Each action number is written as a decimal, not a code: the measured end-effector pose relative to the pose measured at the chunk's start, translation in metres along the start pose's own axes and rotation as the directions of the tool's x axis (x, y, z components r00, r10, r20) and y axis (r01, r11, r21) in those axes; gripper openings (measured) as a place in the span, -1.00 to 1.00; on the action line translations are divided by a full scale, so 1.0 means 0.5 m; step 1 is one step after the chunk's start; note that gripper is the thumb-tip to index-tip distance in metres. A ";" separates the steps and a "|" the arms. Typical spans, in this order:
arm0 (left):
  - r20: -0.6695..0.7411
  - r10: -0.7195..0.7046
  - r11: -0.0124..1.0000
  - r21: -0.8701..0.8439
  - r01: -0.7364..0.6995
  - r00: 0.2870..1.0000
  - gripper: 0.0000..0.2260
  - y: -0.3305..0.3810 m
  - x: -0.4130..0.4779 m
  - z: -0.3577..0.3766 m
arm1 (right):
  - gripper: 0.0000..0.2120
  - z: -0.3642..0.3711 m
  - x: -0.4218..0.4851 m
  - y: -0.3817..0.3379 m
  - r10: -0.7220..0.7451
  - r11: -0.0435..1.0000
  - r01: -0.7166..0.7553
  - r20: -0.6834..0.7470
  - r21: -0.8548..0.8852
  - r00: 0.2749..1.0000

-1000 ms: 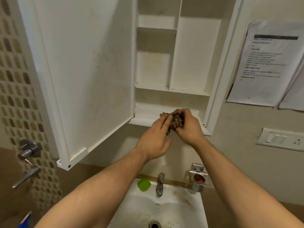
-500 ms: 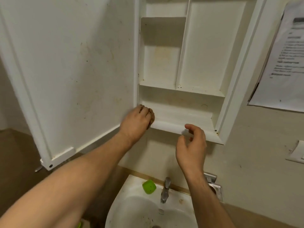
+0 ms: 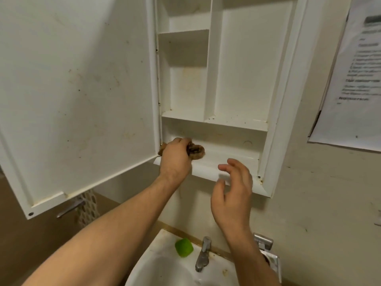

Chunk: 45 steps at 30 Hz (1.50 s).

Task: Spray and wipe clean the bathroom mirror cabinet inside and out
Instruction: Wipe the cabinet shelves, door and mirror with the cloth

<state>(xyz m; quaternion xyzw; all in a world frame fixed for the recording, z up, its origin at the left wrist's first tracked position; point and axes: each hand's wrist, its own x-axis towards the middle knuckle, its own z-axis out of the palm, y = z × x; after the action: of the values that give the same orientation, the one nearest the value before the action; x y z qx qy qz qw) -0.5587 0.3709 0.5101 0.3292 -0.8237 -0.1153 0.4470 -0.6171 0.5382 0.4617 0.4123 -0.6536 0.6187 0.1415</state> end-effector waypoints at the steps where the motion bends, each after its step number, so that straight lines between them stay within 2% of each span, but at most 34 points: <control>1: -0.050 -0.061 0.995 -0.084 0.057 0.997 -0.73 0.025 0.008 0.012 | -0.68 -0.011 0.017 -0.005 -0.007 1.000 0.007 -0.007 -0.010 1.000; 3: -0.159 -0.345 0.901 -0.334 0.279 0.925 -0.83 0.076 0.032 0.042 | -0.67 -0.023 0.036 -0.020 -0.001 1.000 0.001 -0.022 -0.001 1.000; 4: -0.188 -0.520 0.784 -0.492 0.378 0.833 -0.87 0.097 0.050 0.051 | -0.67 -0.028 0.034 -0.026 0.006 1.000 -0.006 -0.029 0.014 1.000; 6: -0.130 -0.805 0.459 -0.755 0.467 0.579 -0.77 0.123 0.083 0.057 | -0.69 -0.036 0.010 -0.032 0.027 0.998 -0.023 -0.060 0.066 0.998; 7: -0.078 -0.876 0.327 -0.822 0.467 0.477 -0.73 0.129 0.097 0.056 | -0.70 -0.038 -0.008 -0.027 0.036 0.995 -0.029 -0.084 0.092 0.996; 8: -0.061 -0.903 0.277 -0.839 0.469 0.425 -0.71 0.131 0.104 0.065 | -0.69 -0.039 -0.028 -0.020 0.049 0.993 -0.035 -0.111 0.117 0.993; 9: -0.087 -0.896 0.309 -0.826 0.471 0.435 -0.70 0.147 0.111 0.078 | -0.64 -0.039 -0.043 -0.008 0.057 0.990 -0.037 -0.140 0.137 0.989; 10: -0.164 -0.855 0.415 -0.785 0.460 0.491 -0.70 0.169 0.106 0.101 | -0.57 -0.036 -0.055 0.003 0.070 0.988 -0.047 -0.156 0.148 0.985; 12: -0.236 -0.615 0.686 -0.630 0.363 0.753 -0.78 0.241 0.053 0.134 | -0.48 -0.026 -0.065 0.023 0.126 0.981 -0.098 -0.166 0.166 0.978; 13: -0.135 -0.446 0.823 -0.450 0.346 0.885 -0.87 0.269 0.029 0.145 | -0.49 -0.026 -0.064 0.029 0.160 0.975 -0.130 -0.167 0.178 0.973; 14: -0.107 -0.284 0.920 -0.312 0.239 0.953 -0.97 0.269 0.026 0.143 | -0.50 -0.022 -0.058 0.031 0.179 0.973 -0.147 -0.179 0.179 0.967; 15: -0.002 -0.174 0.950 -0.264 0.168 0.985 -0.92 0.265 0.027 0.148 | -0.54 -0.022 -0.052 0.032 0.168 0.977 -0.136 -0.198 0.166 0.966; 16: 0.055 -0.008 0.997 -0.077 0.012 0.998 -0.85 0.245 0.031 0.138 | -0.60 -0.023 -0.048 0.033 0.121 0.987 -0.096 -0.209 0.126 0.970; 18: 0.107 0.076 0.996 0.031 -0.079 0.991 -0.79 0.173 0.066 0.098 | -0.71 -0.023 -0.040 0.030 -0.020 1.000 0.020 -0.187 0.002 0.982; 20: 0.097 0.004 0.981 0.193 -0.023 0.995 -0.81 0.096 0.094 0.062 | -0.66 -0.019 -0.017 0.025 -0.129 0.981 0.123 -0.031 -0.150 0.991; 22: 0.039 -0.148 0.960 0.247 0.134 0.988 -0.78 0.039 0.111 0.033 | -0.58 -0.011 0.025 0.021 -0.133 0.901 0.190 0.168 -0.390 0.977; 23: 0.040 -0.205 0.958 0.210 0.193 0.978 -0.75 0.025 0.112 0.027 | -0.54 -0.007 0.049 0.023 -0.101 0.834 0.222 0.257 -0.504 0.961; 24: 0.068 -0.194 0.974 0.133 0.184 0.979 -0.74 0.022 0.108 0.030 | -0.51 -0.003 0.071 0.025 -0.054 0.767 0.250 0.329 -0.591 0.943; 26: 0.196 0.052 0.993 -0.119 -0.029 0.979 -0.76 0.051 0.085 0.043 | -0.44 0.006 0.095 0.030 0.025 0.633 0.298 0.403 -0.715 0.915; 27: 0.253 0.222 0.961 -0.221 -0.167 0.942 -0.76 0.070 0.065 0.047 | -0.40 0.009 0.095 0.033 0.044 0.581 0.309 0.409 -0.753 0.912; 29: 0.274 0.430 0.894 -0.261 -0.364 0.860 -0.76 0.081 0.051 0.052 | -0.32 0.014 0.092 0.036 0.041 0.542 0.310 0.393 -0.781 0.919; 31: 0.227 0.351 0.936 -0.089 -0.340 0.908 -0.75 0.053 0.073 0.052 | -0.26 0.012 0.091 0.042 0.071 0.533 0.316 0.414 -0.785 0.908; 33: 0.139 0.062 0.979 0.187 -0.088 0.988 -0.73 0.018 0.084 0.050 | -0.23 0.011 0.094 0.047 0.104 0.524 0.322 0.434 -0.789 0.895; 34: 0.076 -0.066 0.969 0.242 0.046 0.995 -0.71 0.013 0.082 0.052 | -0.23 0.010 0.095 0.046 0.111 0.525 0.324 0.441 -0.787 0.891; 35: 0.040 -0.094 0.976 0.199 0.084 0.995 -0.72 0.021 0.079 0.057 | -0.23 0.010 0.095 0.045 0.113 0.526 0.328 0.446 -0.785 0.888; 36: 0.042 -0.030 0.997 0.077 0.026 0.999 -0.73 0.040 0.073 0.060 | -0.23 0.010 0.095 0.041 0.112 0.526 0.330 0.448 -0.784 0.887; 37: 0.079 0.115 0.989 -0.100 -0.107 0.990 -0.73 0.066 0.065 0.064 | -0.23 0.009 0.093 0.036 0.111 0.520 0.328 0.443 -0.788 0.890; 38: 0.128 0.291 0.937 -0.237 -0.255 0.948 -0.72 0.091 0.051 0.068 | -0.22 0.008 0.092 0.031 0.108 0.510 0.322 0.430 -0.798 0.896; 39: 0.167 0.452 0.870 -0.298 -0.392 0.876 -0.72 0.105 0.036 0.069 | -0.22 0.005 0.088 0.026 0.105 0.497 0.315 0.416 -0.809 0.903; 40: 0.194 0.561 0.819 -0.272 -0.506 0.804 -0.72 0.107 0.033 0.072 | -0.22 0.001 0.084 0.022 0.101 0.493 0.311 0.408 -0.813 0.907; 41: 0.206 0.592 0.805 -0.207 -0.557 0.779 -0.70 0.100 0.043 0.070 | -0.22 -0.008 0.079 0.023 0.092 0.500 0.317 0.413 -0.806 0.906; 42: 0.201 0.536 0.843 -0.087 -0.530 0.820 -0.67 0.083 0.056 0.068 | -0.23 -0.019 0.070 0.028 0.078 0.516 0.327 0.424 -0.791 0.902; 43: 0.186 0.408 0.905 0.048 -0.423 0.894 -0.65 0.063 0.070 0.067 | -0.24 -0.033 0.061 0.034 0.063 0.530 0.334 0.428 -0.780 0.901; 45: 0.096 0.091 0.965 0.237 -0.112 0.991 -0.69 0.016 0.091 0.049 | -0.24 -0.057 0.037 0.045 0.051 0.531 0.335 0.424 -0.778 0.904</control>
<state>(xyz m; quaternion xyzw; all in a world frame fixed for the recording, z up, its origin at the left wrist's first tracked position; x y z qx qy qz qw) -0.5996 0.3451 0.5304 0.3335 -0.8655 -0.0046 0.3737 -0.6537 0.5556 0.4645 0.4632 -0.8456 0.1200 0.2366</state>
